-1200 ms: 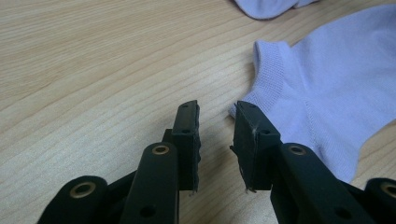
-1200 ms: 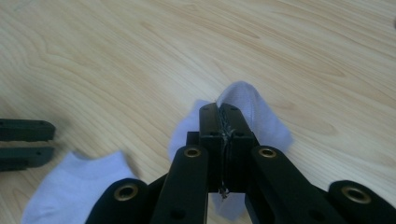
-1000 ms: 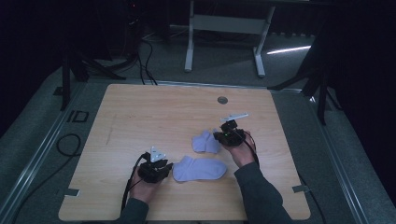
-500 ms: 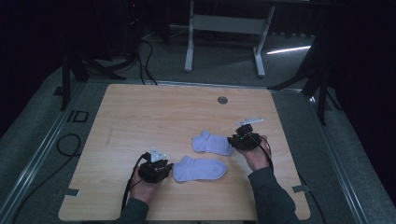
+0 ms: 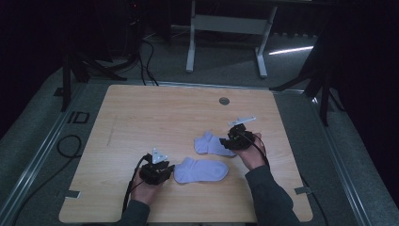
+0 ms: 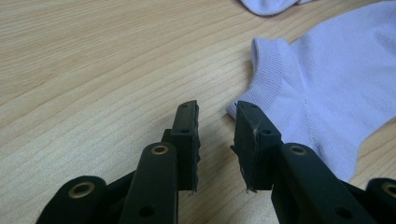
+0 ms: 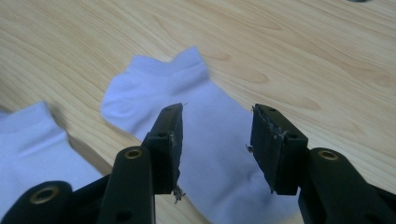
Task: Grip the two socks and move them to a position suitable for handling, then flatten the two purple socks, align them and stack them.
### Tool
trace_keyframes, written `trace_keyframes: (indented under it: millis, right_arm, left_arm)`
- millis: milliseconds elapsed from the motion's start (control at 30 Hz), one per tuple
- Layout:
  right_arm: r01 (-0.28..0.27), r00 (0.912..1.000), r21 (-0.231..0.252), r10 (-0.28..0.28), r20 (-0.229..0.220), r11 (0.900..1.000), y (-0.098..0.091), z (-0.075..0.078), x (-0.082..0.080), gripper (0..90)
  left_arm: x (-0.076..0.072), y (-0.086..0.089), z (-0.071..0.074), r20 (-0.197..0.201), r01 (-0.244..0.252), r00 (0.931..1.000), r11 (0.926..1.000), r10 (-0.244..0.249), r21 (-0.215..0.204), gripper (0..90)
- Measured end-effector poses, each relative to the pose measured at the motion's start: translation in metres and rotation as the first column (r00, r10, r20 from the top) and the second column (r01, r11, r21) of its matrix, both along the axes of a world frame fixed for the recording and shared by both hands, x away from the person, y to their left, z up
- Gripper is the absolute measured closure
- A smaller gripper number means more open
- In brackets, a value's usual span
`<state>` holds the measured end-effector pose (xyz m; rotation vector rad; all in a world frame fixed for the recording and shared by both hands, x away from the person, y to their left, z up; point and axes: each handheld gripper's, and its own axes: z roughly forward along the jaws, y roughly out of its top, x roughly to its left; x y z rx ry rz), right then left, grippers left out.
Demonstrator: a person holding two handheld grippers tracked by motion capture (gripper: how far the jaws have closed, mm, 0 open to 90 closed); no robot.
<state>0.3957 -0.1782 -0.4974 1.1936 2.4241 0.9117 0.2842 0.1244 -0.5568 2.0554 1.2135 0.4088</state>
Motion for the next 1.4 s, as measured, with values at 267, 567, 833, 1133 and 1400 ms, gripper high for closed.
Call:
trace_keyframes:
  millis: [267,567,833,1133,1400]
  right_arm:
    - [-0.052,0.9986,-0.022,0.052,0.003,0.9984,0.016,-0.002,0.009,53.5]
    - [-0.090,0.9960,-0.045,0.089,-0.010,0.9950,0.030,-0.007,0.016,53.5]
    - [-0.143,0.9898,-0.079,0.142,-0.013,0.9866,0.042,-0.012,0.020,53.2]
    - [-0.171,0.9852,-0.085,0.170,-0.026,0.9815,0.047,-0.017,0.024,52.6]
    - [-0.160,0.9869,-0.089,0.157,-0.035,0.9831,0.044,-0.022,0.028,52.3]
  left_arm:
    - [0.000,0.000,0.000,-0.001,0.000,1.0000,1.0000,0.000,-0.001,69.5]
    - [0.001,0.000,-0.001,-0.002,0.003,1.0000,1.0000,-0.003,-0.002,69.4]
    - [0.001,0.000,-0.001,-0.003,0.001,1.0000,1.0000,-0.001,-0.004,69.3]
    - [0.001,-0.002,-0.002,-0.008,0.007,0.9999,1.0000,-0.007,0.001,69.2]
    - [0.002,0.000,-0.001,-0.005,0.000,1.0000,1.0000,0.000,-0.003,69.2]
